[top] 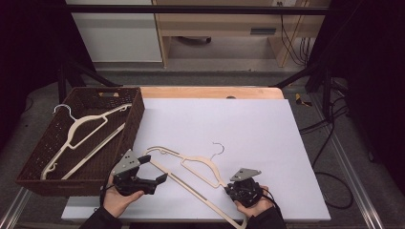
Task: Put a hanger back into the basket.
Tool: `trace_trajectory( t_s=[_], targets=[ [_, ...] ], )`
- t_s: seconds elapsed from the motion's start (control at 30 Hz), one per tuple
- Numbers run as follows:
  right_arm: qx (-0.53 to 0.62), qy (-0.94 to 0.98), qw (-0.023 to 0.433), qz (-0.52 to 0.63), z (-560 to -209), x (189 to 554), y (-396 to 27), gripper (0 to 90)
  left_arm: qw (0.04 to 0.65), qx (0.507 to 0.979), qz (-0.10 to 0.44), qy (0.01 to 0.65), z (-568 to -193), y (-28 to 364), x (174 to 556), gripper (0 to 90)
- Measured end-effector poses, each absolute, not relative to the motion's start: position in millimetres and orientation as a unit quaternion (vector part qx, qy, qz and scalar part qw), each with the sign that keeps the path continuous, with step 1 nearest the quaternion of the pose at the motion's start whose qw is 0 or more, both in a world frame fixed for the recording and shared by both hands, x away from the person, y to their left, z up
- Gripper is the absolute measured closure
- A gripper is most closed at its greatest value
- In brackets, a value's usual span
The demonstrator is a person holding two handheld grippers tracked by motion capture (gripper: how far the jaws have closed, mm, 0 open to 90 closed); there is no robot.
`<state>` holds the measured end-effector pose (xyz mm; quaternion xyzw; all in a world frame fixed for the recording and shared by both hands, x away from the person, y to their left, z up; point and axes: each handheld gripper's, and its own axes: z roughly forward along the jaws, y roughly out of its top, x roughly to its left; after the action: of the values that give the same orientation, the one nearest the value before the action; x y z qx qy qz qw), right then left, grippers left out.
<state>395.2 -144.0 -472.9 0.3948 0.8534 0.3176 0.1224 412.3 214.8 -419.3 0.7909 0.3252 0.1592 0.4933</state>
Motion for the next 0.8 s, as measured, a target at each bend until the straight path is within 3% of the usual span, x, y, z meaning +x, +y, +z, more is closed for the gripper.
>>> trace_trajectory(
  t_s=[0.13,0.8],
  targets=[
    [0.397,0.854,0.110,0.319,-471.2,397.2,-145.7,79.7,0.489,0.796,0.156,0.322,-416.5,207.3,418.2,9.6],
    [0.370,0.852,0.135,0.346,-450.4,397.3,-156.5,79.7,0.422,0.846,0.120,0.302,-431.3,138.1,483.3,14.7]
  ],
)
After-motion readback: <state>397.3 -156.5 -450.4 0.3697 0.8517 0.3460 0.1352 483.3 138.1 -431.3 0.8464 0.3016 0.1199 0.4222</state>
